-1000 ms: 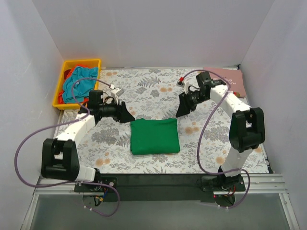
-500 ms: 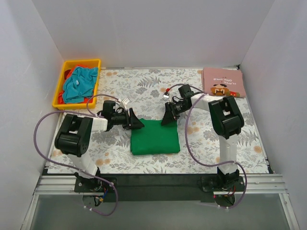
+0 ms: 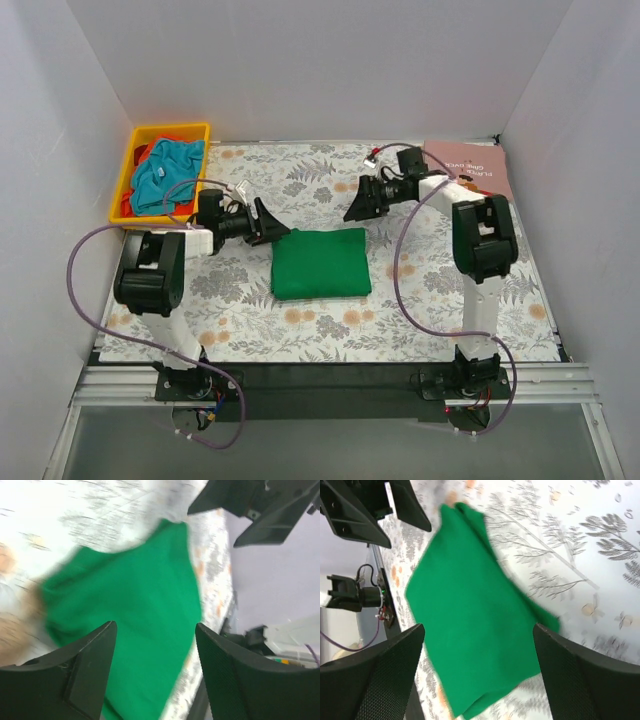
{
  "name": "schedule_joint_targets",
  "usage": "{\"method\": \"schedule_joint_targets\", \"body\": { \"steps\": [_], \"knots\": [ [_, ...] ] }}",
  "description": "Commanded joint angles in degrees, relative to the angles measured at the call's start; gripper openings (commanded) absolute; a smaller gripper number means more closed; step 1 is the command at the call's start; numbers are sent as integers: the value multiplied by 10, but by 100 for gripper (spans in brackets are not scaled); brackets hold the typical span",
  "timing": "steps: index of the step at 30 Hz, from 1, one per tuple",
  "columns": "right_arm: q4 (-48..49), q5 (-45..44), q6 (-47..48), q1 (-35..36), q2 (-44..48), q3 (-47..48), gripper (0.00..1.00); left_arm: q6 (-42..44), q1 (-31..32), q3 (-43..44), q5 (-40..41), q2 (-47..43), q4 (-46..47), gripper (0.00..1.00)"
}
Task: Fold and stack the t-shirts
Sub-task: Fold the tshirt
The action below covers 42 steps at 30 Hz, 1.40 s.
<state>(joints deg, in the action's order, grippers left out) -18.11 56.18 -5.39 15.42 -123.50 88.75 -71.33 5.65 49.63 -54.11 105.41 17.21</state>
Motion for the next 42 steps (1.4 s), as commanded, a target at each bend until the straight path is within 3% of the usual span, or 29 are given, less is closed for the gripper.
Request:
{"method": "schedule_joint_targets", "body": {
  "steps": [1, 6, 7, 8, 12, 19, 24, 29, 32, 36, 38, 42],
  "knots": [
    [35, -3, -13, 13, 155, -44, 98, -34, 15, -43, -44, -168, 0, 66],
    [145, 31, -134, 58, 285, -241, 98, -107, 92, -151, -27, -287, 10, 78],
    [223, 28, -159, 79, 302, -275, 98, -125, 104, -165, -13, -297, 21, 82],
    [269, 19, -217, 88, 329, -345, 98, -143, 119, -181, -9, -303, 63, 85],
    [341, 2, -256, 121, 329, -411, 98, -225, 130, -231, 9, -264, 154, 89],
    [365, 17, -285, 116, 175, -402, 98, -204, 124, -192, 49, -99, 115, 89],
    [362, 14, -278, 48, 121, -432, 98, -181, 67, -190, 73, -51, 58, 89],
    [356, 55, -283, 37, 194, -452, 98, -177, 57, -202, 15, -130, 45, 90],
    [356, 53, -303, 70, 294, -471, 98, -211, 80, -226, -18, -235, 49, 92],
    [376, 17, -322, 155, 354, -481, 98, -282, 141, -252, 13, -309, 84, 92],
    [392, 13, -329, 174, 340, -480, 98, -338, 168, -269, 36, -308, 138, 92],
    [432, 25, -355, 183, 277, -467, 98, -355, 178, -273, 74, -261, 184, 92]
  ]
}}
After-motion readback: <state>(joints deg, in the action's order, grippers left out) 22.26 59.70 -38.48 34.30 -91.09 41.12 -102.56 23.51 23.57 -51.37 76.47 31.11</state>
